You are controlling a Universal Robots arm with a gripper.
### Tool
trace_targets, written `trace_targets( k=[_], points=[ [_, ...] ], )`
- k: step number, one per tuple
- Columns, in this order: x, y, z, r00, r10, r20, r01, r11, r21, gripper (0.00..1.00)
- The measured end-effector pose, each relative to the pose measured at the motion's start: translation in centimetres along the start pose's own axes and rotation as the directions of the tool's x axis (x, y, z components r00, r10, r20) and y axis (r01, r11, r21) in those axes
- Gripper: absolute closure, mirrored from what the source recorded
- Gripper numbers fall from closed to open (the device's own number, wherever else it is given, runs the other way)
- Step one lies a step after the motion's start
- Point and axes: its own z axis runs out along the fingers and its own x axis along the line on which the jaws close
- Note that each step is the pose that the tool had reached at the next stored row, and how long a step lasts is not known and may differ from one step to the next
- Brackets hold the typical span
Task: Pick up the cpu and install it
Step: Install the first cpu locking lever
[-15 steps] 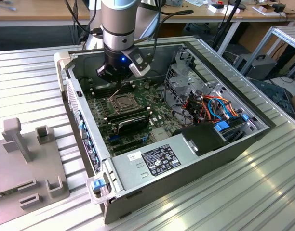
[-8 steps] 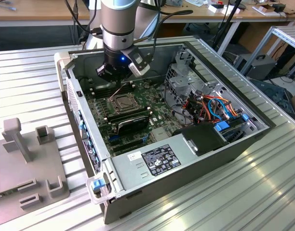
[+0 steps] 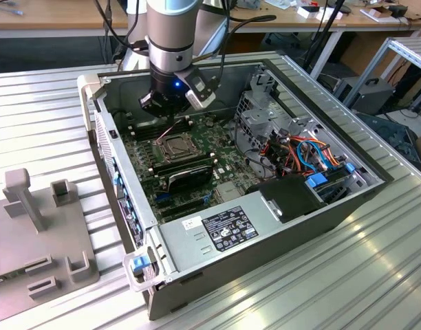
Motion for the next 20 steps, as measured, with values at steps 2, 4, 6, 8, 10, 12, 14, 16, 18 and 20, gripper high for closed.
trace_targets(
  k=[2, 4, 6, 8, 10, 12, 14, 16, 18, 20],
  points=[
    [-0.01, 0.02, 0.02, 1.0, 0.0, 0.0, 0.0, 1.0, -0.0022, 0.89],
    [-0.02, 0.05, 0.04, 1.0, 0.0, -0.0001, 0.0, 1.0, -0.0053, 0.89],
    [-0.02, 0.05, 0.05, 1.0, 0.0, -0.0001, 0.0, 1.0, -0.0062, 0.89],
    [-0.01, 0.05, 0.05, 1.0, 0.0, -0.0002, 0.0, 1.0, -0.0062, 0.89],
    [-0.02, 0.04, 0.13, 1.0, 0.0, -0.0001, 0.0, 1.0, -0.0064, 0.89],
    [-0.04, 0.02, 0.31, 1.0, 0.0, -0.0002, 0.0, 1.0, -0.0063, 0.89],
    [-0.06, -0.01, 0.51, 1.0, 0.0, -0.0002, 0.0, 1.0, -0.0063, 0.89],
    [-0.1, -0.02, 0.65, 1.0, 0.0, -0.0002, 0.0, 1.0, -0.0062, 0.89],
    [-0.18, -0.04, 0.82, 1.0, 0.0, -0.0003, 0.0, 1.0, -0.0062, 0.89],
    [-0.24, -0.05, 0.93, 1.0, 0.0, -0.0002, 0.0, 1.0, -0.0062, 0.89]
  ],
)
